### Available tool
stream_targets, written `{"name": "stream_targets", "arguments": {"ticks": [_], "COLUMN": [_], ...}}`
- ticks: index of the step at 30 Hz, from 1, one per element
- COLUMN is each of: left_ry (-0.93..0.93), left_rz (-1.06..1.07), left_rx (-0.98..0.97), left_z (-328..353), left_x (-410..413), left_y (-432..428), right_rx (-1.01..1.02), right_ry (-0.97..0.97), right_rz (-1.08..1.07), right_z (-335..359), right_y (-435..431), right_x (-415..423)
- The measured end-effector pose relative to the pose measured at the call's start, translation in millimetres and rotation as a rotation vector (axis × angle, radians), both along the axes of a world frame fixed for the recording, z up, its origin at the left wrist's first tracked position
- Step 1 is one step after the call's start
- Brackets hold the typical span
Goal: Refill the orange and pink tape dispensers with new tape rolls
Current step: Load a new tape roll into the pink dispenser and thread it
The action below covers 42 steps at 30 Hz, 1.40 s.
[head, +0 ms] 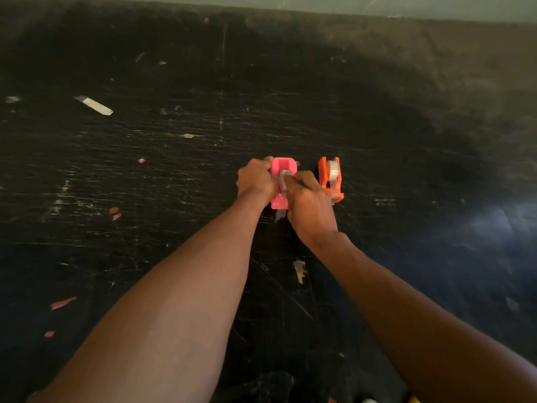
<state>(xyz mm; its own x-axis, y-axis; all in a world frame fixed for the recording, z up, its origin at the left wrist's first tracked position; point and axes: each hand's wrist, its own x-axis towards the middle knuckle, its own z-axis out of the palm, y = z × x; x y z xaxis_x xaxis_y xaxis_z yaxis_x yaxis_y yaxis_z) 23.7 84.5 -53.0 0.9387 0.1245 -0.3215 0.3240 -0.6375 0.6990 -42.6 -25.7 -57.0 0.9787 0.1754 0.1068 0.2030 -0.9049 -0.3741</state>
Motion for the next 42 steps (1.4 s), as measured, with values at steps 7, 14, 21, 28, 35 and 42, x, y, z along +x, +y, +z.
{"name": "stream_targets", "arguments": {"ticks": [7,14,21,28,35,42], "left_ry": [0.026,0.066,0.085,0.078,0.080,0.070], "left_rz": [-0.026,-0.008,0.007,-0.005,0.036,0.008], "left_rx": [-0.025,-0.091,-0.185,-0.175,-0.122,-0.127], "left_z": [-0.4,-2.1,-2.2,-0.2,-1.3,-1.6], "left_x": [-0.4,-0.1,1.1,-1.3,0.8,-1.1], "left_y": [2.4,3.4,6.1,5.2,3.4,4.0], "right_rx": [-0.053,-0.027,-0.092,-0.212,0.115,0.092], "right_ry": [0.075,0.191,0.277,0.189,0.084,0.170], "right_rz": [-0.045,-0.065,-0.043,-0.038,-0.010,-0.035], "right_z": [4.1,3.9,9.2,4.4,5.7,8.2], "right_y": [2.4,3.2,0.6,1.5,0.1,5.9], "right_x": [17.9,29.7,40.5,39.6,26.1,33.6]}}
